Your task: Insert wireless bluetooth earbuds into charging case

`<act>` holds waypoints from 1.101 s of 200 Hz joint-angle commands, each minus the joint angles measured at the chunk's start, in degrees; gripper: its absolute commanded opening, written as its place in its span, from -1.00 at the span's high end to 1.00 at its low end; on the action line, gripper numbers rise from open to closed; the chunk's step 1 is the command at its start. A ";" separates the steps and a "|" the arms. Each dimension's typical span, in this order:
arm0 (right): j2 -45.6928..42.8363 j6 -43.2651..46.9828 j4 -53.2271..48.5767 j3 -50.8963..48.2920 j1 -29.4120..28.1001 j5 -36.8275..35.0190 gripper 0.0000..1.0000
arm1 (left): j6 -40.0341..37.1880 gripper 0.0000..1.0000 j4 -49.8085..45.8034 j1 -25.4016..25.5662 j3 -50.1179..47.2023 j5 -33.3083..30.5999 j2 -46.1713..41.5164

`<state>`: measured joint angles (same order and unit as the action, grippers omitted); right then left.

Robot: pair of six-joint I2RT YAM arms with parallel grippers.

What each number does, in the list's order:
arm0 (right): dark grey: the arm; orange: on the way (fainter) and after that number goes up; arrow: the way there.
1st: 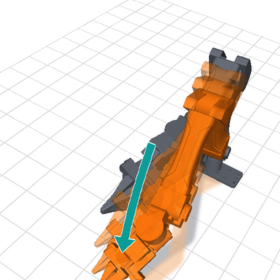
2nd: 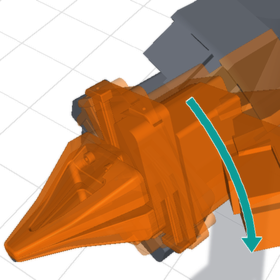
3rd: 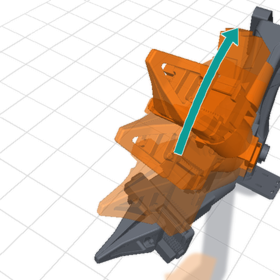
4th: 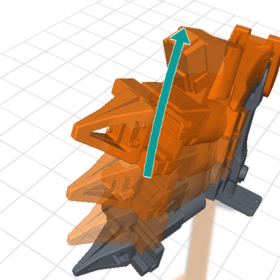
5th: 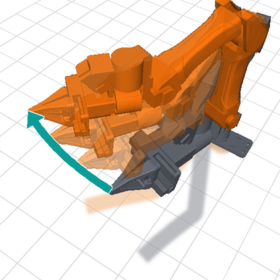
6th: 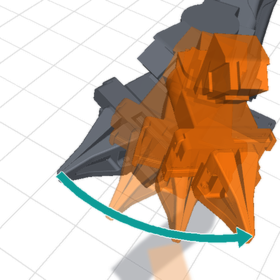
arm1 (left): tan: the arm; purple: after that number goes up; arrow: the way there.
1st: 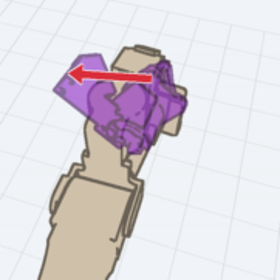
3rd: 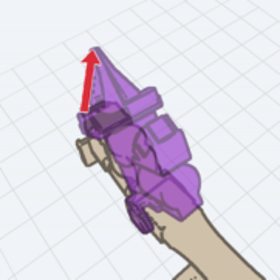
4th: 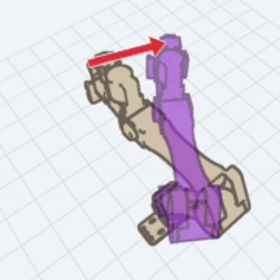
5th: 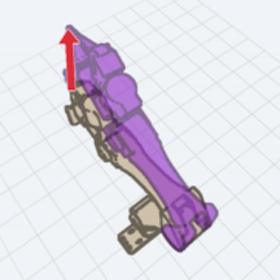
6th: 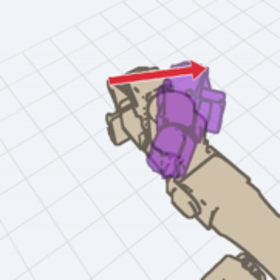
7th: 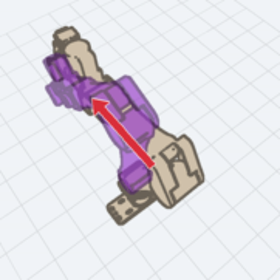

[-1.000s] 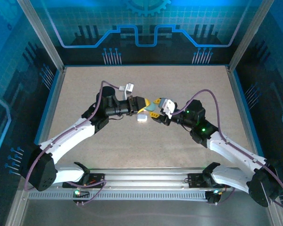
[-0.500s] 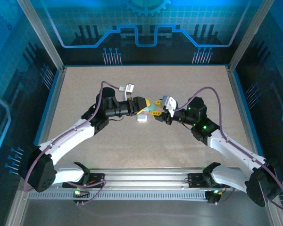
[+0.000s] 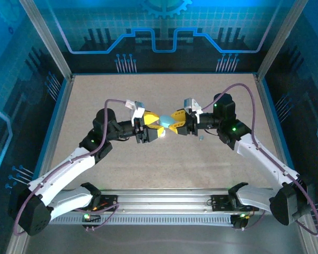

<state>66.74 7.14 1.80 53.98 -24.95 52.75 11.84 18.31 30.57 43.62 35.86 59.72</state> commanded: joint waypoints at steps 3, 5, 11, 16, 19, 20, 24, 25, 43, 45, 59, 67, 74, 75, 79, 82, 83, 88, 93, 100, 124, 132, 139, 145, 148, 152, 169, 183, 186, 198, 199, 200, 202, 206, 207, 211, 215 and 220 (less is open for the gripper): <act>0.58 -0.82 -2.68 2.44 0.69 4.11 0.31 | -9.49 -0.41 1.28 0.80 1.47 2.51 0.90; 0.58 -0.81 -2.68 2.45 0.69 4.16 0.31 | -9.40 -0.41 1.56 0.90 1.47 2.54 0.96; 0.60 -0.89 -2.68 2.47 0.69 4.12 0.31 | -9.40 -0.41 2.17 1.12 1.48 2.84 1.23; 0.64 -0.93 -2.52 2.49 0.68 3.94 0.31 | -9.54 -0.41 2.39 1.33 1.60 3.14 1.45; 0.67 -1.10 -2.38 2.51 0.69 3.86 0.31 | -9.70 -0.40 2.23 1.46 1.63 3.16 1.55; 0.67 -1.13 -2.31 2.49 0.74 3.81 0.31 | -9.71 -0.40 2.20 1.49 1.68 3.17 1.59; 0.67 -1.27 -2.16 2.46 0.78 3.77 0.31 | -9.73 -0.39 2.09 1.56 1.84 3.17 1.76; 0.67 -1.39 -2.11 2.45 0.73 3.81 0.31 | -9.73 -0.39 2.05 1.53 1.83 3.17 1.78; 0.67 -1.73 -1.63 2.48 0.52 3.53 0.31 | -9.60 -0.37 1.73 1.88 2.26 3.18 2.39; 0.67 -1.81 -1.63 2.52 0.47 3.46 0.30 | -9.52 -0.37 1.73 1.93 2.28 3.17 2.43; 0.74 -1.82 -1.54 2.51 0.41 3.36 0.31 | -8.90 -0.34 2.14 2.04 2.74 3.25 2.89; 0.81 -1.86 -1.53 2.50 0.35 3.25 0.30 | -8.62 -0.33 2.41 2.20 2.96 3.39 3.13; 0.85 -1.82 -1.52 2.48 0.38 3.23 0.30 | -8.26 -0.33 2.67 2.38 3.07 3.41 3.33; 0.89 -1.84 -1.53 2.51 0.32 3.19 0.30 | -8.25 -0.33 2.68 2.39 3.11 3.42 3.35; 0.93 -1.78 -1.60 2.54 0.26 3.25 0.30 | -8.22 -0.32 2.78 2.44 3.21 3.50 3.50; 0.91 -1.69 -1.62 2.47 0.30 3.26 0.31 | -8.08 -0.32 2.88 2.45 3.22 3.52 3.61; 0.92 -1.69 -1.63 2.50 0.27 3.25 0.31 | -8.07 -0.32 2.88 2.47 3.22 3.52 3.63; 0.98 -1.65 -1.71 2.59 0.25 3.20 0.31 | -8.06 -0.31 2.88 2.47 3.32 3.50 3.64; 0.98 -1.68 -1.72 2.56 0.26 3.15 0.30 | -8.06 -0.31 2.88 2.47 3.39 3.52 3.80; 1.02 -1.62 -1.72 2.56 0.17 3.30 0.31 | -8.05 -0.31 2.88 2.63 3.45 3.35 3.89; 1.00 -1.66 -1.72 2.80 -0.07 3.24 0.30 | -7.88 -0.22 2.88 2.73 3.57 3.34 4.15; 0.98 -1.63 -1.63 2.79 -0.15 3.17 0.30 | -7.96 -0.18 2.79 2.70 3.67 3.34 4.26; 1.02 -1.68 -1.62 2.81 -0.19 3.11 0.30 | -8.03 -0.15 2.58 2.74 3.75 3.34 4.33; 1.10 -1.64 -1.63 2.88 -0.25 3.06 0.30 | -8.17 -0.12 2.44 2.70 3.81 3.34 4.35; 1.11 -1.71 -1.63 2.88 -0.25 3.06 0.30 | -8.21 -0.11 2.31 2.77 3.86 3.39 4.35; 1.04 -1.80 -1.56 2.95 -0.29 3.14 0.30 | -8.27 -0.09 2.14 2.73 3.86 3.45 4.44; 1.02 -1.93 -1.36 2.97 -0.54 3.27 0.30 | -8.80 0.00 1.32 2.79 4.03 3.60 4.71; 0.98 -1.98 -1.32 2.80 -0.58 3.07 0.28 | -9.06 0.10 0.99 2.91 4.19 3.56 4.86; 1.02 -2.03 -1.36 2.75 -0.69 3.08 0.28 | -9.11 0.12 0.90 2.89 4.20 3.52 4.92; 1.02 -1.74 -1.60 2.70 -0.79 3.06 0.28 | -9.31 0.17 0.57 2.87 4.35 3.34 4.83; 1.02 -1.72 -1.62 2.71 -0.80 3.10 0.28 | -9.30 0.17 0.54 2.85 4.36 3.34 4.90; 1.02 -1.66 -1.67 2.71 -0.80 3.04 0.28 | -9.29 0.18 0.61 2.84 4.37 3.34 4.84; 1.02 -1.57 -1.75 2.76 -0.80 2.99 0.28 | -9.31 0.19 0.62 2.90 4.37 3.34 4.80; 1.02 -1.32 -2.05 2.79 -0.82 2.92 0.28 | -9.22 0.21 0.67 2.84 4.46 3.36 4.79; 0.98 -1.29 -2.10 2.80 -0.86 2.90 0.28 | -9.25 0.22 0.72 2.84 4.46 3.35 4.79; 1.02 -0.98 -2.53 2.80 -0.89 2.86 0.28 | -9.14 0.24 0.73 2.85 4.49 3.34 4.79; 1.02 -0.74 -2.78 2.80 -0.89 2.72 0.27 | -9.11 0.26 0.78 2.85 4.53 3.34 4.79; 0.96 -0.54 -3.00 2.79 -0.89 2.59 0.26 | -9.06 0.27 0.77 2.90 4.55 3.26 4.81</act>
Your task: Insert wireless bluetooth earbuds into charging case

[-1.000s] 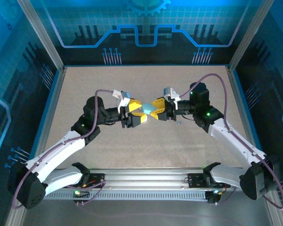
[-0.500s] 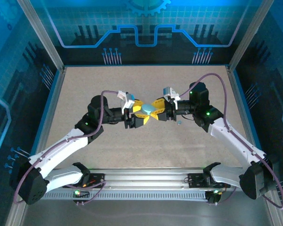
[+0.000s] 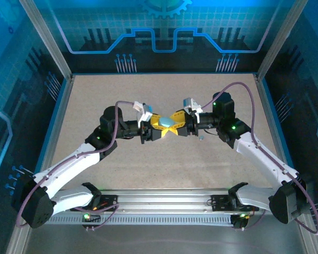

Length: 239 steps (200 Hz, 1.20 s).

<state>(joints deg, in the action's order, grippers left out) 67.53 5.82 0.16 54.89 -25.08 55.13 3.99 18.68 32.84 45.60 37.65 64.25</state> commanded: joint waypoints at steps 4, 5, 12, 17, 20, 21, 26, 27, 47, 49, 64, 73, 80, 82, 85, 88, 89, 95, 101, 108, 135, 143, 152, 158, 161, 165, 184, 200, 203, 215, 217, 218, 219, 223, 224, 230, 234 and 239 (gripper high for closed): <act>0.13 0.85 -1.47 1.87 -0.76 -0.05 0.25 | -1.34 0.28 0.40 0.64 2.56 1.46 0.26; 0.10 0.81 -1.48 1.83 -0.76 -0.13 0.24 | -1.35 0.28 0.35 0.64 2.56 1.46 0.22; -0.02 0.83 -1.64 1.88 -0.75 -0.54 0.22 | -1.67 0.31 0.23 0.60 2.48 1.39 0.13; -0.10 0.78 -1.66 1.88 -0.75 -1.04 0.19 | -2.06 0.32 -0.10 0.60 2.47 1.38 0.12; -0.21 0.72 -1.77 1.81 -0.76 -1.31 0.17 | -2.32 0.32 -0.33 0.56 2.54 1.39 0.01; -0.21 0.70 -1.76 1.85 -0.76 -1.50 0.17 | -2.36 0.32 -0.40 0.60 2.46 1.38 0.01; -0.36 0.33 -1.67 1.96 -0.76 -2.57 0.12 | -2.76 0.32 -0.82 0.61 2.39 1.38 -0.08; -0.42 0.04 -1.71 1.93 -0.76 -3.06 0.10 | -2.85 0.32 -0.96 0.63 2.39 1.37 -0.09; -0.88 -2.02 -1.92 2.54 -0.38 -6.25 0.03 | -4.55 0.33 -2.69 0.59 2.39 1.62 -0.20; -0.92 -2.30 -1.92 2.60 -0.36 -6.53 0.01 | -4.66 0.33 -2.86 0.59 2.39 1.68 -0.31; -0.96 -4.17 -2.22 3.00 -0.25 -9.40 -0.04 | -5.77 0.33 -3.47 0.66 2.21 1.73 -0.64; -0.91 -4.89 -2.21 3.14 -0.02 -9.70 -0.07 | -6.45 0.33 -3.57 0.81 1.96 1.71 -0.85; -0.85 -5.20 -2.06 3.08 0.03 -9.76 -0.09 | -6.73 0.33 -3.58 0.79 1.86 1.64 -0.92; -0.83 -5.32 -2.02 3.06 0.03 -9.84 -0.09 | -6.85 0.33 -3.56 0.81 1.86 1.64 -0.96; -0.82 -5.50 -1.93 3.03 0.14 -9.87 -0.10 | -6.88 0.33 -3.56 0.82 1.82 1.64 -0.92; -0.82 -5.74 -1.86 3.04 0.10 -9.90 -0.11 | -6.95 0.33 -3.63 0.79 1.81 1.64 -0.92; -0.82 -5.78 -1.80 3.03 0.11 -9.93 -0.12 | -6.97 0.33 -3.68 0.81 1.79 1.64 -0.90; -0.74 -6.19 -1.70 3.08 0.20 -9.81 -0.13 | -6.99 0.33 -3.74 0.78 1.84 1.59 -0.93; -0.69 -6.61 -1.59 3.14 0.31 -9.38 -0.15 | -7.15 0.33 -3.99 0.85 1.78 1.48 -0.91; -0.69 -7.09 -1.42 3.22 0.34 -9.18 -0.16 | -7.51 0.33 -4.25 0.97 1.79 1.39 -0.89; -0.56 -7.99 -1.55 3.68 0.65 -8.73 -0.21 | -8.38 0.33 -4.97 1.31 1.60 0.94 -0.99; -0.56 -8.14 -1.73 3.84 0.73 -9.18 -0.21 | -8.47 0.33 -4.97 1.35 1.52 0.85 -0.98; -0.55 -8.23 -1.83 3.91 0.80 -9.31 -0.21 | -8.64 0.33 -5.01 1.42 1.44 0.72 -0.99; -0.63 -8.34 -1.92 3.99 0.94 -9.15 -0.22 | -8.63 0.33 -5.07 1.36 1.43 0.59 -1.05; -0.64 -8.37 -1.92 3.97 0.96 -8.98 -0.22 | -8.65 0.33 -5.08 1.46 1.43 0.58 -1.03; -0.60 -8.57 -1.84 3.99 0.96 -8.72 -0.23 | -8.73 0.33 -5.06 1.48 1.48 0.52 -0.98; -0.51 -8.56 -2.07 4.05 1.00 -8.85 -0.24 | -8.82 0.33 -5.06 1.52 1.38 0.49 -0.99; -0.31 -8.56 -2.53 4.06 1.00 -9.78 -0.25 | -8.91 0.33 -4.88 1.54 1.21 0.50 -1.14; -0.29 -8.50 -2.62 4.12 1.01 -9.93 -0.25 | -8.93 0.33 -4.94 1.56 1.20 0.50 -1.22; -0.20 -8.55 -2.95 4.29 1.06 -10.82 -0.26 | -8.95 0.33 -4.84 1.61 1.02 0.50 -1.36; -0.14 -8.55 -2.97 4.35 1.04 -10.94 -0.26 | -8.99 0.33 -4.74 1.61 0.97 0.43 -1.46; -0.13 -8.59 -3.02 4.39 1.02 -11.07 -0.26 | -8.99 0.33 -4.68 1.61 0.93 0.38 -1.43; -0.12 -8.62 -3.04 4.46 1.05 -11.08 -0.26 | -9.00 0.33 -4.73 1.61 0.91 0.39 -1.46; -0.09 -8.49 -3.22 4.52 1.01 -11.50 -0.26 | -8.95 0.33 -4.62 1.66 0.81 0.41 -1.57; -0.06 -8.43 -3.23 4.61 1.01 -11.61 -0.26 | -8.93 0.33 -4.53 1.64 0.76 0.41 -1.58; -0.03 -8.43 -3.48 4.74 1.00 -12.27 -0.25 | -8.83 0.33 -4.34 1.61 0.61 0.41 -1.56; -0.03 -8.33 -3.50 4.79 1.00 -12.64 -0.25 | -8.75 0.33 -4.27 1.61 0.55 0.28 -1.62; -0.07 -8.17 -3.57 4.87 1.00 -12.94 -0.24 | -8.67 0.33 -4.17 1.66 0.47 0.30 -1.68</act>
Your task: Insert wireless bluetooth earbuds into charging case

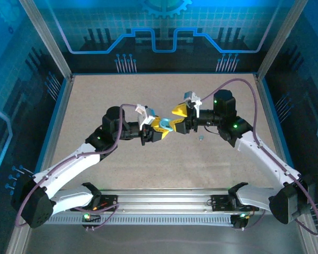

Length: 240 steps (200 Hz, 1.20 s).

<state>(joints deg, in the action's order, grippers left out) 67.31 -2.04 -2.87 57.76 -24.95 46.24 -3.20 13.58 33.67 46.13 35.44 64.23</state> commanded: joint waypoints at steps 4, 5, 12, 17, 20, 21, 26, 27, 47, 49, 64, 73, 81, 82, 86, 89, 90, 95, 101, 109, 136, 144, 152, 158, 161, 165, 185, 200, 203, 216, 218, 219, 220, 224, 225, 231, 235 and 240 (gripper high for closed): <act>0.19 -0.06 -0.64 2.10 0.87 -4.19 -0.23 | -1.31 0.33 1.09 0.94 -0.22 2.53 -1.72; 0.19 0.07 -0.68 2.10 0.87 -4.21 -0.22 | -1.29 0.33 1.14 0.95 -0.24 2.53 -1.73; 0.24 0.72 -0.96 2.18 0.87 -4.16 -0.19 | -1.13 0.32 1.48 0.88 -0.46 2.48 -1.68; 0.34 1.32 -1.36 2.36 0.78 -3.91 -0.15 | -0.89 0.33 1.72 0.87 -0.56 2.52 -1.73; 0.41 1.79 -1.60 2.43 0.78 -3.71 -0.13 | -0.75 0.33 1.93 0.97 -0.64 2.51 -1.64; 0.43 1.87 -1.69 2.48 0.78 -3.62 -0.12 | -0.71 0.33 1.95 1.01 -0.66 2.52 -1.69; 0.51 2.49 -2.22 2.68 0.54 -3.51 -0.08 | -0.50 0.32 2.19 1.00 -0.82 2.57 -1.69; 0.57 2.66 -2.40 2.79 0.53 -3.47 -0.07 | -0.49 0.32 2.30 0.98 -0.80 2.59 -1.67; 1.41 5.65 -5.52 4.28 0.02 -3.05 0.06 | 0.12 0.32 3.37 1.07 -1.24 2.52 -1.61; 1.53 6.06 -5.84 4.49 -0.05 -2.90 0.07 | 0.17 0.32 3.40 1.10 -1.27 2.50 -1.60; 2.36 8.95 -8.90 5.95 -0.79 -2.63 0.10 | 0.73 0.32 4.11 1.16 -1.44 2.70 -1.53; 2.81 10.37 -10.44 6.73 -1.10 -3.13 0.11 | 1.16 0.32 4.87 1.18 -1.62 2.83 -1.56; 3.25 11.29 -11.43 7.30 -1.23 -3.34 0.13 | 1.48 0.32 5.28 1.21 -1.74 2.94 -1.48; 3.30 11.37 -11.49 7.33 -1.24 -3.30 0.13 | 1.50 0.32 5.34 1.17 -1.74 2.96 -1.48; 3.54 11.92 -11.93 7.57 -1.25 -3.18 0.14 | 1.61 0.32 5.52 1.15 -1.76 2.97 -1.48; 3.71 12.28 -12.19 7.74 -1.24 -3.00 0.14 | 1.65 0.32 5.70 1.16 -1.82 2.97 -1.43; 3.75 12.35 -12.26 7.77 -1.24 -2.95 0.15 | 1.72 0.32 5.73 1.15 -1.83 2.97 -1.45; 4.01 12.84 -12.78 8.09 -1.33 -2.68 0.17 | 1.86 0.32 5.83 1.19 -1.90 3.05 -1.47; 4.31 13.51 -13.37 8.47 -1.33 -2.12 0.20 | 1.99 0.32 6.08 1.24 -1.96 3.14 -1.47; 4.56 14.22 -14.00 9.00 -1.33 -1.43 0.23 | 2.09 0.32 6.13 1.27 -2.01 3.14 -1.47; 4.76 15.29 -14.95 10.48 -1.37 1.07 0.39 | 2.05 0.31 5.85 1.24 -2.49 2.49 -1.57; 4.66 15.54 -15.20 10.81 -1.33 1.47 0.44 | 2.06 0.30 5.76 1.29 -2.57 2.19 -1.54; 4.50 15.79 -15.42 11.05 -1.31 1.96 0.53 | 2.06 0.25 5.44 1.22 -2.53 1.94 -1.49; 4.54 16.06 -15.74 11.35 -1.33 2.24 0.59 | 2.14 0.22 5.38 1.26 -2.53 1.60 -1.51; 4.58 16.22 -15.92 11.47 -1.29 2.43 0.62 | 2.25 0.22 5.39 1.27 -2.54 1.44 -1.44; 4.57 16.28 -16.06 11.58 -1.33 2.60 0.66 | 2.27 0.21 5.31 1.27 -2.54 1.32 -1.38; 4.55 16.26 -16.43 11.92 -1.57 2.45 0.74 | 2.79 0.11 4.76 1.23 -1.81 1.30 -0.89; 4.39 16.24 -16.39 11.87 -1.89 1.50 0.79 | 2.98 0.07 4.02 1.29 -1.24 1.39 -0.42; 4.34 16.20 -16.33 11.86 -1.96 1.24 0.79 | 3.01 0.07 4.05 1.27 -1.18 1.45 -0.28; 4.08 16.37 -16.33 11.84 -2.29 0.46 0.81 | 3.18 0.01 3.77 1.28 -0.96 1.57 -0.03; 4.11 16.35 -16.30 11.85 -2.30 0.37 0.81 | 3.20 0.00 3.78 1.30 -0.87 1.56 0.01; 4.08 16.31 -16.29 11.81 -2.34 0.36 0.81 | 3.20 -0.01 3.76 1.26 -0.87 1.61 0.06; 4.07 16.30 -16.24 11.79 -2.36 0.26 0.81 | 3.20 -0.01 3.79 1.29 -0.82 1.58 0.04; 3.90 16.23 -16.12 11.72 -2.43 0.05 0.81 | 3.20 -0.04 3.70 1.23 -0.84 1.49 0.09; 3.89 16.26 -16.07 11.70 -2.45 0.02 0.81 | 3.20 -0.05 3.71 1.22 -0.81 1.48 0.06; 3.73 16.24 -15.96 11.60 -2.47 -0.15 0.81 | 3.28 -0.10 3.63 1.24 -0.75 1.47 0.12; 3.66 16.24 -15.86 11.51 -2.47 -0.31 0.81 | 3.29 -0.12 3.64 1.28 -0.71 1.47 0.19; 3.58 16.16 -15.68 11.37 -2.56 -0.37 0.81 | 3.29 -0.14 3.56 1.26 -0.73 1.56 0.20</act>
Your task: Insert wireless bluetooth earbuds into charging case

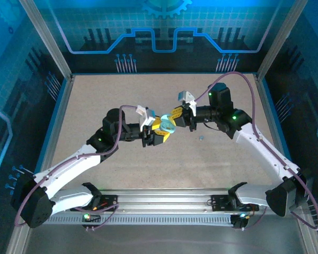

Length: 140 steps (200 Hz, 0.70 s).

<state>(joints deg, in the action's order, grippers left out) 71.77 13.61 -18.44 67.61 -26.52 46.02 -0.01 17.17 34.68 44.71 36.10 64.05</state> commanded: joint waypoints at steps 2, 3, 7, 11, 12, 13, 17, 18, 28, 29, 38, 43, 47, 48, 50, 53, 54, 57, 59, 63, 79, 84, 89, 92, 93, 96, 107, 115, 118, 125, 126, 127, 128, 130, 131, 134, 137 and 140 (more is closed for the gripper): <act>-0.96 0.54 -0.07 1.48 -0.99 -0.32 0.81 | 0.10 -0.15 -0.03 0.29 0.66 0.90 0.37; -0.99 0.54 -0.04 1.47 -0.99 -0.32 0.81 | 0.10 -0.15 -0.03 0.25 0.65 0.95 0.42; -0.99 0.54 0.10 1.39 -1.03 -0.61 0.81 | 0.09 -0.17 -0.13 0.28 0.71 0.99 0.46; -1.07 0.49 0.19 1.30 -1.07 -0.82 0.81 | 0.10 -0.19 -0.13 0.23 0.76 1.04 0.46; -1.13 0.48 0.22 1.25 -1.07 -0.83 0.81 | 0.10 -0.20 -0.17 0.22 0.74 1.06 0.55; -1.16 0.47 0.27 1.23 -1.07 -0.88 0.81 | 0.10 -0.20 -0.19 0.22 0.74 1.07 0.59; -1.13 0.46 0.37 1.14 -1.06 -1.15 0.81 | 0.12 -0.21 -0.19 0.29 0.81 1.15 0.57; -1.21 0.46 0.35 1.13 -1.07 -1.26 0.81 | 0.15 -0.22 -0.20 0.25 0.82 1.16 0.60; -1.30 0.43 0.64 0.94 -1.16 -1.87 0.81 | 0.25 -0.24 -0.14 0.24 0.96 1.39 0.62; -1.33 0.40 0.66 0.90 -1.16 -1.93 0.80 | 0.26 -0.25 -0.17 0.23 0.98 1.41 0.63; -1.49 0.46 0.73 0.77 -1.19 -2.32 0.80 | 0.36 -0.28 -0.21 0.30 1.08 1.61 0.76; -1.50 0.46 0.93 0.68 -1.19 -2.57 0.80 | 0.36 -0.29 -0.14 0.27 1.10 1.69 0.76; -1.58 0.31 1.09 0.60 -1.29 -2.68 0.80 | 0.36 -0.30 -0.20 0.24 1.21 1.70 0.77; -1.60 0.29 1.15 0.59 -1.31 -2.73 0.80 | 0.36 -0.30 -0.20 0.27 1.19 1.70 0.78; -1.58 0.28 1.20 0.52 -1.33 -2.74 0.80 | 0.36 -0.31 -0.28 0.27 1.24 1.70 0.80; -1.62 0.33 1.28 0.50 -1.34 -2.85 0.80 | 0.36 -0.30 -0.20 0.26 1.18 1.70 0.81; -1.63 0.35 1.29 0.50 -1.38 -2.86 0.80 | 0.36 -0.30 -0.20 0.28 1.17 1.70 0.81; -1.55 0.37 1.30 0.44 -1.34 -2.84 0.80 | 0.36 -0.31 -0.16 0.27 1.20 1.70 0.91; -1.66 0.37 1.30 0.42 -1.38 -2.86 0.80 | 0.36 -0.31 -0.19 0.30 1.18 1.70 0.99; -1.70 0.28 1.33 0.41 -1.42 -2.90 0.80 | 0.36 -0.31 -0.21 0.25 1.18 1.70 1.00; -1.59 0.15 1.47 0.33 -1.49 -3.04 0.78 | 0.34 -0.30 0.05 0.25 1.22 1.71 1.16; -1.67 0.17 1.47 0.26 -1.49 -3.20 0.78 | 0.36 -0.29 0.08 0.26 1.18 1.70 1.32; -1.69 0.21 1.43 0.19 -1.55 -3.22 0.78 | 0.37 -0.29 0.20 0.26 1.15 1.61 1.35; -1.64 0.31 1.46 0.16 -1.57 -3.22 0.78 | 0.36 -0.29 0.24 0.30 1.18 1.57 1.40; -1.64 0.38 1.47 0.15 -1.58 -3.22 0.78 | 0.41 -0.29 0.32 0.26 1.17 1.54 1.37; -1.63 0.41 1.48 0.08 -1.56 -3.22 0.78 | 0.44 -0.29 0.40 0.28 1.22 1.52 1.36; -1.70 0.53 1.47 -0.02 -1.65 -3.44 0.78 | 0.62 -0.29 0.86 0.26 1.17 1.43 1.37; -1.68 0.53 1.47 -0.07 -1.69 -3.51 0.77 | 0.82 -0.29 1.18 0.26 1.08 1.27 1.34; -1.66 0.54 1.43 -0.11 -1.62 -3.56 0.77 | 0.87 -0.29 1.33 0.24 1.13 1.26 1.37; -1.67 0.63 1.43 -0.11 -1.78 -3.65 0.77 | 0.98 -0.29 1.52 0.23 1.00 1.21 1.43; -1.69 0.63 1.45 -0.11 -1.78 -3.65 0.77 | 0.98 -0.29 1.54 0.22 1.00 1.19 1.43; -1.66 0.63 1.46 -0.11 -1.78 -3.70 0.77 | 1.02 -0.29 1.54 0.26 1.04 1.18 1.43; -1.65 0.59 1.47 -0.11 -1.78 -3.72 0.77 | 1.00 -0.29 1.55 0.28 1.06 1.17 1.43; -1.70 0.62 1.45 -0.11 -1.76 -3.78 0.77 | 0.98 -0.29 1.55 0.37 1.01 1.17 1.43; -1.67 0.63 1.42 -0.11 -1.77 -3.81 0.77 | 0.98 -0.29 1.55 0.38 1.00 1.17 1.47; -1.60 0.69 1.47 -0.11 -1.78 -3.97 0.77 | 1.05 -0.29 1.60 0.32 1.00 1.17 1.52; -1.63 0.72 1.47 -0.11 -1.85 -4.07 0.76 | 1.03 -0.29 1.58 0.32 0.99 1.17 1.56; -1.64 0.79 1.47 -0.11 -1.82 -4.27 0.77 | 1.06 -0.29 1.60 0.35 1.02 1.17 1.56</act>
<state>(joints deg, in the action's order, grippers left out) 71.40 13.61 -17.98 67.59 -27.49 42.39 0.10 17.02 34.68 44.71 36.27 65.32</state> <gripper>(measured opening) 0.119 0.646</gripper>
